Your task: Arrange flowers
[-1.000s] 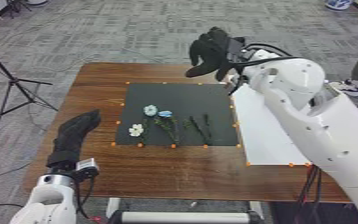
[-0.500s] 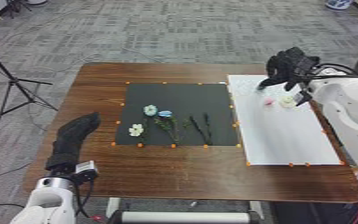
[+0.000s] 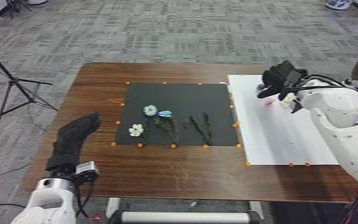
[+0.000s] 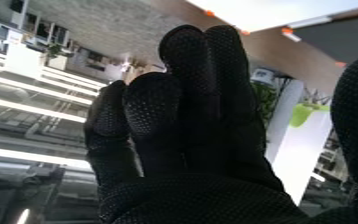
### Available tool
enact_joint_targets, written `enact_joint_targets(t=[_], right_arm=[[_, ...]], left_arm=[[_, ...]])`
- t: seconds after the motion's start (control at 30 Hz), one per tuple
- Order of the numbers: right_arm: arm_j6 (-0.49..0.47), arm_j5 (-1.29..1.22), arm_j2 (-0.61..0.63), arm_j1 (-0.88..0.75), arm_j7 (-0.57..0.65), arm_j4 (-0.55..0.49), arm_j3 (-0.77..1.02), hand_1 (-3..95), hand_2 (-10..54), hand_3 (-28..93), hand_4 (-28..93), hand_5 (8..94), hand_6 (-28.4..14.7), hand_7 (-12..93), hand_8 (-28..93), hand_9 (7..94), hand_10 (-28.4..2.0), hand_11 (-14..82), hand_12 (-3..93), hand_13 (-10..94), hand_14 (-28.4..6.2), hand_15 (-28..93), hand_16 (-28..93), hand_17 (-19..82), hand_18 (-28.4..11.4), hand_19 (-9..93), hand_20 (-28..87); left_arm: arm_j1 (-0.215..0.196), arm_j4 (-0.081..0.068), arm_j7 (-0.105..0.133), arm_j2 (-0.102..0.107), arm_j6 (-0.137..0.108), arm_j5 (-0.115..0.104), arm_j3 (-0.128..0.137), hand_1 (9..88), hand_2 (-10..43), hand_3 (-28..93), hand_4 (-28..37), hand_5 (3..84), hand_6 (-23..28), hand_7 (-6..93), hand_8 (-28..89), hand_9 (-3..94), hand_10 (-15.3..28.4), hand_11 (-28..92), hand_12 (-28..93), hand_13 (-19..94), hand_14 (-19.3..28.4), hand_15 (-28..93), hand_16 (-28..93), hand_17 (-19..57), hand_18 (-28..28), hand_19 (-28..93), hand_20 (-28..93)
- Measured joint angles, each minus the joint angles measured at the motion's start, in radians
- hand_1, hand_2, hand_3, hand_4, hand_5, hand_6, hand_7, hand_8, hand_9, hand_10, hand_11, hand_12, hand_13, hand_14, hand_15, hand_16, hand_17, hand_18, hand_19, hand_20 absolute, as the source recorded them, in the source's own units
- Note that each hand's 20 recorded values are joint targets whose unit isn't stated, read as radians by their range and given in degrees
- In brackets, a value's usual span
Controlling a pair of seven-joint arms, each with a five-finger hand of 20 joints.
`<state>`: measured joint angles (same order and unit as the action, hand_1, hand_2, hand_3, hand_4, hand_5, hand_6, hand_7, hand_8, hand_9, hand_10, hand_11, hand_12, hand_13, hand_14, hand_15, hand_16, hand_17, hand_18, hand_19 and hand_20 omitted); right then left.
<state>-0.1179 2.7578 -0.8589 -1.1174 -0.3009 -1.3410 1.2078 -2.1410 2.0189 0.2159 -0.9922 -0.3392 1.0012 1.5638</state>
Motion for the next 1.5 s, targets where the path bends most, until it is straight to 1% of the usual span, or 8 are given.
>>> enact_joint_targets(t=[0.17,0.6,0.87,1.03,1.1,1.17,1.27,1.5], right_arm=[[-0.007,0.034,-0.001,-0.011,-0.017,0.014,0.014,19.5,-9.3,71,-19,65.8,2.3,31,-14,70.9,-13.6,42.8,32.6,61,-15.3,72,43,26,-25.5,73,61],[-0.006,0.083,-0.015,-0.028,-0.021,0.086,0.055,21.3,-9.5,71,-20,65.9,2.7,32,-14,71.3,-13.4,43.1,32.5,61,-15.1,72,43,26,-25.4,74,61],[0.014,0.089,-0.036,-0.031,-0.006,0.116,0.049,25.3,-6.6,71,-21,67.3,2.9,33,-14,72.2,-12.9,43.4,32.2,62,-14.8,72,42,27,-25.1,74,60],[0.024,0.091,-0.039,-0.033,0.006,0.117,0.036,30.0,-2.8,70,-23,68.5,3.9,34,-14,74.3,-12.3,43.8,31.9,64,-14.1,72,42,28,-24.8,75,60],[0.028,0.091,-0.041,-0.034,0.011,0.117,0.031,34.8,-0.7,67,-26,69.2,4.1,35,-4,75.8,-11.9,43.9,31.7,65,-13.7,72,42,29,-24.6,75,59],[0.030,0.092,-0.041,-0.035,0.016,0.118,0.028,40.5,0.7,64,-27,70.9,4.6,36,0,77.9,-11.3,43.7,31.6,65,-13.3,72,42,29,-24.1,75,59],[0.035,0.097,-0.041,-0.038,0.021,0.118,0.022,45.1,1.6,62,-27,73.9,5.4,37,0,79.6,-10.2,44.1,31.9,66,-12.4,73,43,30,-23.6,75,59],[0.068,0.109,-0.038,-0.043,0.022,0.117,0.012,48.8,2.1,59,-28,74.1,4.7,37,1,79.7,-9.2,44.8,32.2,66,-11.9,74,44,31,-22.8,75,58]], left_arm=[[-0.010,0.004,0.002,-0.003,0.000,0.000,0.003,24.4,2.2,71,-24.7,46.1,4.9,15.4,-8,44.2,12.6,19,10,32,16.2,15,1,2.0,11.4,6,14],[-0.012,0.004,0.002,-0.011,0.002,0.000,0.002,24.5,2.3,71,-24.7,46.3,5.0,15.4,-8,44.2,12.6,19,10,32,16.3,15,1,1.9,11.5,6,14],[-0.012,0.004,0.002,-0.016,0.005,0.000,0.002,24.4,2.2,71,-24.6,46.1,4.9,15.4,-8,44.2,12.6,19,10,32,16.2,15,1,1.9,11.5,6,14],[-0.012,0.004,0.002,-0.017,0.007,0.000,0.001,24.5,2.3,71,-24.7,46.2,5.0,15.3,-8,44.2,12.7,19,10,32,16.3,15,1,1.9,11.6,6,14],[-0.012,0.005,0.001,-0.018,0.007,0.000,0.001,24.5,2.3,71,-24.6,46.2,5.0,15.3,-8,44.2,12.7,19,10,32,16.3,15,1,1.9,11.6,6,14],[-0.011,0.005,0.000,-0.018,0.007,0.000,0.000,24.5,2.3,71,-24.7,46.2,5.0,15.3,-8,44.2,12.7,19,10,32,16.3,15,1,1.9,11.6,6,14],[-0.010,0.005,0.000,-0.018,0.007,0.000,0.000,24.5,2.3,71,-24.6,46.2,5.0,15.3,-8,44.2,12.7,19,10,32,16.3,15,1,1.9,11.6,6,14],[-0.010,0.005,0.000,-0.018,0.012,0.000,0.001,24.5,2.4,71,-24.7,46.2,5.0,15.3,-8,44.2,12.6,19,10,32,16.3,15,1,1.9,11.6,6,14]])
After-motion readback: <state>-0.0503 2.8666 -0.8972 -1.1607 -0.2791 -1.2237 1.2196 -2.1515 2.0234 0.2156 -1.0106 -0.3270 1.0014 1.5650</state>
